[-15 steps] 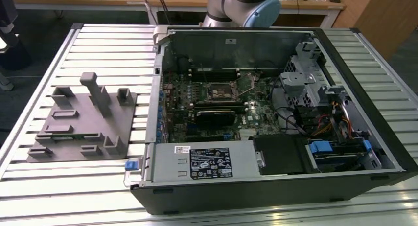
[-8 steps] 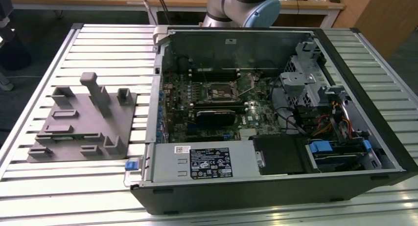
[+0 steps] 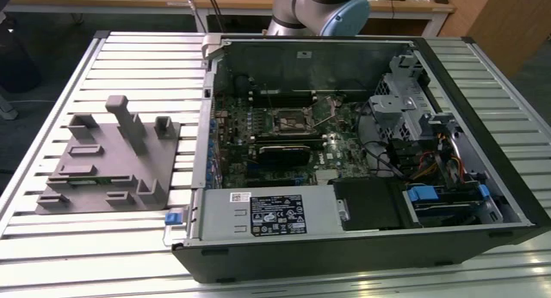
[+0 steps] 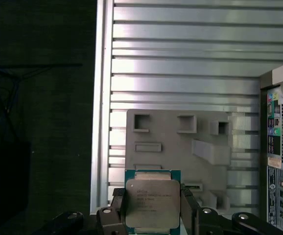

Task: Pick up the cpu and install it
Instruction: 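Pick up the cpu and move it towards the insertion slot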

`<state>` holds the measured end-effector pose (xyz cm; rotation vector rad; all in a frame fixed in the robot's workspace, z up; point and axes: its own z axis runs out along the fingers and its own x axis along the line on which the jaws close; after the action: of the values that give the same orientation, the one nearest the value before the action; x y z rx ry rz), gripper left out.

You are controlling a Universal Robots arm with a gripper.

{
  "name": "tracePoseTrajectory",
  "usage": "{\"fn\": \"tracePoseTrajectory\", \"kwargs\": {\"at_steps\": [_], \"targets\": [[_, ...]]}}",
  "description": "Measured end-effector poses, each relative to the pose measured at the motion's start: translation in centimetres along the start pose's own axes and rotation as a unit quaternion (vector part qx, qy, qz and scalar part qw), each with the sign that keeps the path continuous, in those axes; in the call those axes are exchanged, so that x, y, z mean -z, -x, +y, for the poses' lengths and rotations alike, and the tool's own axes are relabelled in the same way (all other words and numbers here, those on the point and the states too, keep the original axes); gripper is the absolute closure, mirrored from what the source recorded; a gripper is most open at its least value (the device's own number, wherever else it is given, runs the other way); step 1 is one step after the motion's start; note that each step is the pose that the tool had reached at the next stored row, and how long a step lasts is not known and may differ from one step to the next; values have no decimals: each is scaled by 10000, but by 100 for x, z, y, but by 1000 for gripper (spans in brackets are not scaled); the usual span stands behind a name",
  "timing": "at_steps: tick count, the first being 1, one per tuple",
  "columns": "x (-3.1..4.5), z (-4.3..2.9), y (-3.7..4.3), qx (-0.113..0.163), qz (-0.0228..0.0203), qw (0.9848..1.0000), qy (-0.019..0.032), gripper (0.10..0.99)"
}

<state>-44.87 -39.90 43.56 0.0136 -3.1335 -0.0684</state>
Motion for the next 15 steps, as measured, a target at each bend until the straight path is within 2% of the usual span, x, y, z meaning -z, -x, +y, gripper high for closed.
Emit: {"fn": "tracePoseTrajectory", "kwargs": {"at_steps": [10, 15], "targets": [[135, 7, -1, 0, 0, 10000, 0, 549], [173, 10, 3, -1, 1, 10000, -1, 549]]}}
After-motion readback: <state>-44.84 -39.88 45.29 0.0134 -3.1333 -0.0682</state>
